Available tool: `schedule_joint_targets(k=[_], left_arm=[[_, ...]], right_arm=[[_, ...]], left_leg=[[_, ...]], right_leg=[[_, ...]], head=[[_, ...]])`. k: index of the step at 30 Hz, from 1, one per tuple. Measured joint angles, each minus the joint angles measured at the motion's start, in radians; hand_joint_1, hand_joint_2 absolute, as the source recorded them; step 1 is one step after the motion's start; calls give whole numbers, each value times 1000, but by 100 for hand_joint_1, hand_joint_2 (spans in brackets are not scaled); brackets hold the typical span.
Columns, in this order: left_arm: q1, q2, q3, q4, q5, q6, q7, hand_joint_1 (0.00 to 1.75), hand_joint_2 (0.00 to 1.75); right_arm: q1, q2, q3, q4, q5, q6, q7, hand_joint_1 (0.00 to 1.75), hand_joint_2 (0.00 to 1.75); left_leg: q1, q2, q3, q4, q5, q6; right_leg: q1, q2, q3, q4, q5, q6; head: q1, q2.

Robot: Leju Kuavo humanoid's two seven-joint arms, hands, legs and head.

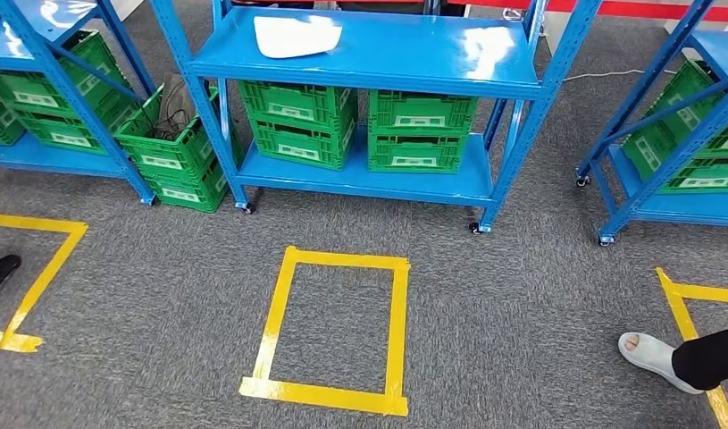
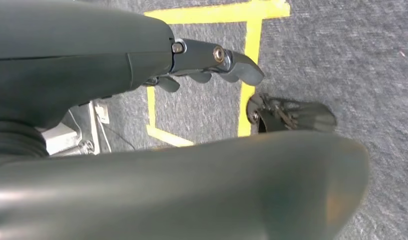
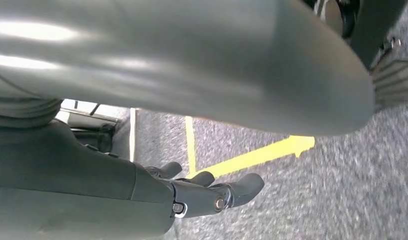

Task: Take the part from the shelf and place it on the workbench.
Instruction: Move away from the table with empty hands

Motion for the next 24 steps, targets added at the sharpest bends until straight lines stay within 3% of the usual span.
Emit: schedule_joint_targets(k=[1, 3, 4, 5, 7, 9, 10, 14, 16, 18, 19, 20, 21, 23, 24], left_arm=[[0, 0, 0, 0, 0, -1, 0, 0, 0], [1, 0, 0, 0, -2, -4, 0, 0, 0], [2, 0, 0, 0, -2, -5, 0, 0, 0], [4, 0, 0, 0, -3, -5, 0, 0, 0], [5, 1, 0, 1, -5, -6, -1, 0, 0], [5, 4, 0, 3, -6, -6, -2, 0, 0], [4, 4, 0, 4, -7, -6, -3, 0, 0], [2, 3, 0, 4, -8, -6, -4, 0, 0], [3, 3, 0, 5, -9, -6, -4, 0, 0], [2, 3, 0, 5, -9, -6, -4, 0, 0], [2, 3, 0, 6, -10, -6, -4, 0, 0], [3, 3, 0, 6, -11, -7, -4, 0, 0], [3, 3, 0, 6, -12, -7, -4, 0, 0], [5, 3, 0, 6, -16, -7, -6, 0, 0], [4, 2, -1, 6, -18, -7, -8, 0, 0]], right_arm=[[0, 0, 0, 0, 0, 0, 1, 0, 0], [-1, 0, 0, 0, 0, -1, 3, 0, 0], [-1, 1, 0, 0, 0, 0, 4, 0, 0], [-1, 1, 0, 0, -1, 0, 4, 0, 0], [1, 2, 0, 0, -1, 0, 5, 0, 0], [3, 2, 0, 0, -2, 0, 6, 0, 0], [3, 2, 0, 0, -2, 0, 6, 0, 0], [-3, 2, 0, -1, -3, 2, 6, 0, 0], [-5, 2, 0, -2, -4, 2, 6, 0, 0], [-3, 2, 0, -2, -5, 2, 6, 0, 0], [-2, 3, 0, -2, -6, 2, 6, 0, 0], [0, 3, 0, -2, -7, 2, 7, 0, 0], [3, 3, 0, -2, -8, 1, 7, 0, 0], [7, 3, 0, -1, -9, 0, 7, 0, 0], [8, 3, 0, -1, -10, -1, 8, 0, 0]], left_leg=[[0, 0, -28, 51, -21, -1], [-1, 0, -116, 185, -64, -2], [-1, 0, -154, 232, -68, -2], [-1, 0, -175, 244, -51, -1], [-2, 0, -159, 155, 36, 4], [-5, -1, -109, 33, 99, 12], [-8, -1, -90, -1, 108, 15], [-8, -2, -59, -32, 97, 29], [-2, -2, -39, -49, 94, 38], [-2, -2, -25, -56, 85, 43], [-2, -2, -18, -56, 78, 44], [-2, -3, -9, -56, 70, 44], [-2, -5, 2, -56, 61, 43], [-2, -6, 24, -57, 41, 38], [-3, -6, 31, -58, 31, 33]], right_leg=[[-1, -1, 8, -6, -1, -6], [1, -1, 16, -8, -10, -15], [1, 0, 21, -8, -16, -17], [2, 2, 29, -8, -22, -17], [3, 6, 51, -8, -39, -13], [4, 7, 64, -7, -59, -4], [5, 7, 66, -8, -67, 3], [2, 5, 80, -13, -83, 28], [-1, 3, 47, 57, -113, 40], [-7, 1, -42, 193, -153, 50], [-10, 1, -85, 245, -156, 53], [-12, 1, -115, 267, -140, 55], [-14, 1, -126, 250, -104, 56], [-15, -1, -102, 133, -5, 53], [-13, -2, -80, 76, 26, 49]], head=[[-5, 0], [-16, 0], [-19, 0], [-23, 0], [-31, 0], [-38, 0], [-39, 0], [-38, 0], [-28, 0], [-15, 0], [-12, 0], [-10, 0], [-6, 0], [3, 0], [7, 0]])
